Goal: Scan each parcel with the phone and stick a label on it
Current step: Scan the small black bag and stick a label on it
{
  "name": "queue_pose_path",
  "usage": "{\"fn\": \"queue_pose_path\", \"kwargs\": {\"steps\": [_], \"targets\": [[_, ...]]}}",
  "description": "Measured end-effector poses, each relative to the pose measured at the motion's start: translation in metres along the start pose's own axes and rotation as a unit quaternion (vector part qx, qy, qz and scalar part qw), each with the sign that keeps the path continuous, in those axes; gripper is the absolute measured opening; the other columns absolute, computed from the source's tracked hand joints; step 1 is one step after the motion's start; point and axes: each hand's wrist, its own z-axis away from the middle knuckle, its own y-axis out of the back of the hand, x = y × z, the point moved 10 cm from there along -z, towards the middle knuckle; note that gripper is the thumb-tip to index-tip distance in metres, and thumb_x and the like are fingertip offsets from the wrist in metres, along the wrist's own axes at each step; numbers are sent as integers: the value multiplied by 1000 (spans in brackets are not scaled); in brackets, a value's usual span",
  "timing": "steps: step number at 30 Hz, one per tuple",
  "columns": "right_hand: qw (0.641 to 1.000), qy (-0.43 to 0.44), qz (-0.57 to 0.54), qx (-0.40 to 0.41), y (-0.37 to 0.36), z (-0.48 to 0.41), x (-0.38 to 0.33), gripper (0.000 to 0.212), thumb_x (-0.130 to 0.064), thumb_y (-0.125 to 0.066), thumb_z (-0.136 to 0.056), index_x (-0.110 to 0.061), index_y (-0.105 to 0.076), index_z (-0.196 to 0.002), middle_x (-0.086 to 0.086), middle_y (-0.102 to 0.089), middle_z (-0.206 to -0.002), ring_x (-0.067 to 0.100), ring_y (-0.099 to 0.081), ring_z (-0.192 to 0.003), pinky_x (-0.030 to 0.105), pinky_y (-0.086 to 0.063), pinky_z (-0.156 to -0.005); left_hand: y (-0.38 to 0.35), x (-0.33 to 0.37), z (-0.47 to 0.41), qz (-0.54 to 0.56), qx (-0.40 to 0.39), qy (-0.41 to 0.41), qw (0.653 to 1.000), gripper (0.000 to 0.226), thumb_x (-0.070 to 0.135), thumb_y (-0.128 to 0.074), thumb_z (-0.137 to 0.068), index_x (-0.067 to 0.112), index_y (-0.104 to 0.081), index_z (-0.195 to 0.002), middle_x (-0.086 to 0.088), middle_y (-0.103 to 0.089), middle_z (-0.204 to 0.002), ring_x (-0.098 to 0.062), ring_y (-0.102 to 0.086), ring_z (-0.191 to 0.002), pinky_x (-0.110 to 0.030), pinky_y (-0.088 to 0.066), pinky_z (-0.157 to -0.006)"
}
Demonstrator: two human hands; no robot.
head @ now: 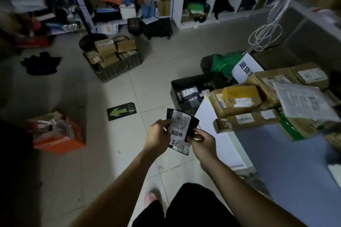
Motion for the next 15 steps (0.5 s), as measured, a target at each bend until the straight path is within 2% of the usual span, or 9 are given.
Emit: {"fn": "queue_pose_path", "kwargs": {"steps": [4, 7, 9, 12, 15], "targets": [[1000, -19, 0, 9, -44, -59, -27, 36, -6, -77, -83, -14, -73, -118, 0, -75, -98, 10, -72, -87, 17, -52, -62, 23, -21, -80, -1, -19, -3, 1000, 53, -4, -47, -87, 18, -64, -132, -6, -68, -110, -19, -64, -81, -30, -56, -69], [998, -50, -29, 29, -68, -120, -34, 37, -1, -76, -81, -11, -72, -116, 1, -76, -95, 5, -73, -72, 16, -52, -55, 22, -28, -153, -29, -41, -31, 998, 52, -4, -48, -88, 18, -65, -132, -4, -72, -111, -13, -62, -77, -10, -47, -60], [995, -72, -45, 50, -80, -161, -37, 38, 2, -74, -80, -9, -71, -116, 1, -75, -92, 6, -73, -69, 16, -53, -54, 20, -29, -200, -30, -49, -40, 998, 47, -4, -50, -89, 16, -66, -129, -3, -74, -109, -5, -60, -70, -4, -44, -55], [989, -108, -65, 83, -98, -231, -35, 35, 3, -75, -78, -8, -73, -111, -2, -74, -84, -1, -70, -60, 12, -49, -48, 10, -33, -280, -29, -70, -27, 997, 35, 0, -55, -92, 17, -70, -119, 3, -75, -99, 7, -60, -62, -7, -46, -52], [982, -131, -54, 122, -103, -286, -39, 31, 1, -77, -78, -5, -73, -108, 7, -76, -92, -7, -67, -61, 11, -51, -56, -11, -34, -348, -45, -111, -16, 993, 27, -1, -59, -90, 16, -74, -105, 5, -74, -91, 1, -62, -65, -14, -52, -57]]}}
